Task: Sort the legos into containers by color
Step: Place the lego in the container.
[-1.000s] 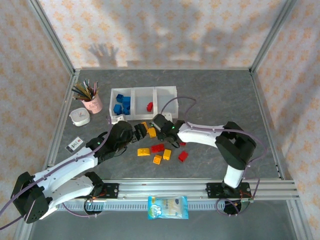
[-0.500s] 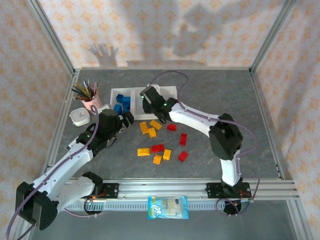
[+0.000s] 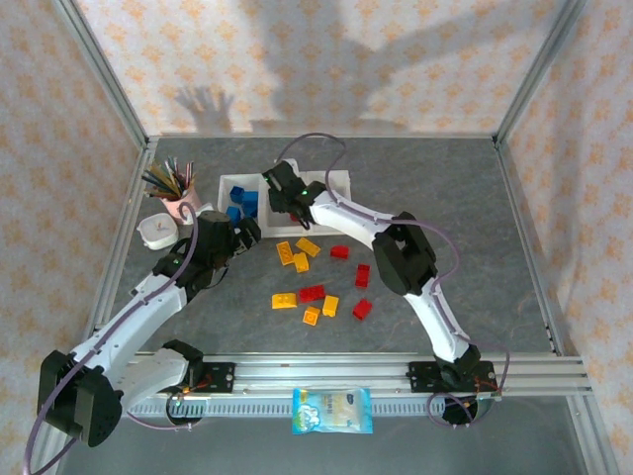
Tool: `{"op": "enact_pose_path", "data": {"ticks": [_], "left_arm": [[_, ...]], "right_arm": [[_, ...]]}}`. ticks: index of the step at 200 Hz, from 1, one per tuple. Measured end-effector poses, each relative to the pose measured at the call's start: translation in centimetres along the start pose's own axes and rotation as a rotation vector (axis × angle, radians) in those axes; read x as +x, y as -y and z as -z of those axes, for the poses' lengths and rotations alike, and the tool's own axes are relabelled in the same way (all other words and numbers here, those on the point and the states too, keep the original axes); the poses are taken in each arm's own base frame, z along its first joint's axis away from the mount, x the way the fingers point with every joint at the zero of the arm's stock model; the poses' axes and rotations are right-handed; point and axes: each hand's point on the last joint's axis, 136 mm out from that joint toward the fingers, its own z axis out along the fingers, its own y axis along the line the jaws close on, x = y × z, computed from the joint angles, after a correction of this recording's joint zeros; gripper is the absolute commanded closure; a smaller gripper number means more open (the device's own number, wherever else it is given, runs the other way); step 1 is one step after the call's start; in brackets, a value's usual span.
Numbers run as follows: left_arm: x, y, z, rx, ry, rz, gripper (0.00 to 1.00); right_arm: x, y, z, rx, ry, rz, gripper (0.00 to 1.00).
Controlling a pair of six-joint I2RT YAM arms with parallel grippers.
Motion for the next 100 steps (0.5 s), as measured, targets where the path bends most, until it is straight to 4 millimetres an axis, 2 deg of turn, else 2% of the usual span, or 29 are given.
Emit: {"op": "enact_pose_path", "data": {"ticks": [61,81,100], "left_arm": [[0.1,0.1,0.0,0.007,-0.004,-0.022,0.01],[0.1,0.3,0.1,0.015,-0.006,-0.025,0.01],[0.2,0.4,0.2,0.026,-0.014,-0.031,0.01]], "right_arm": [[0.4,0.0,0.4,-0.009,-0.025,0.020,0.44],[1.4,0.7,2.2,-0.016,-0.056,0.025,0.42],[1.7,1.6,5.2,-0.022,-0.063,0.011,0.39]]}}
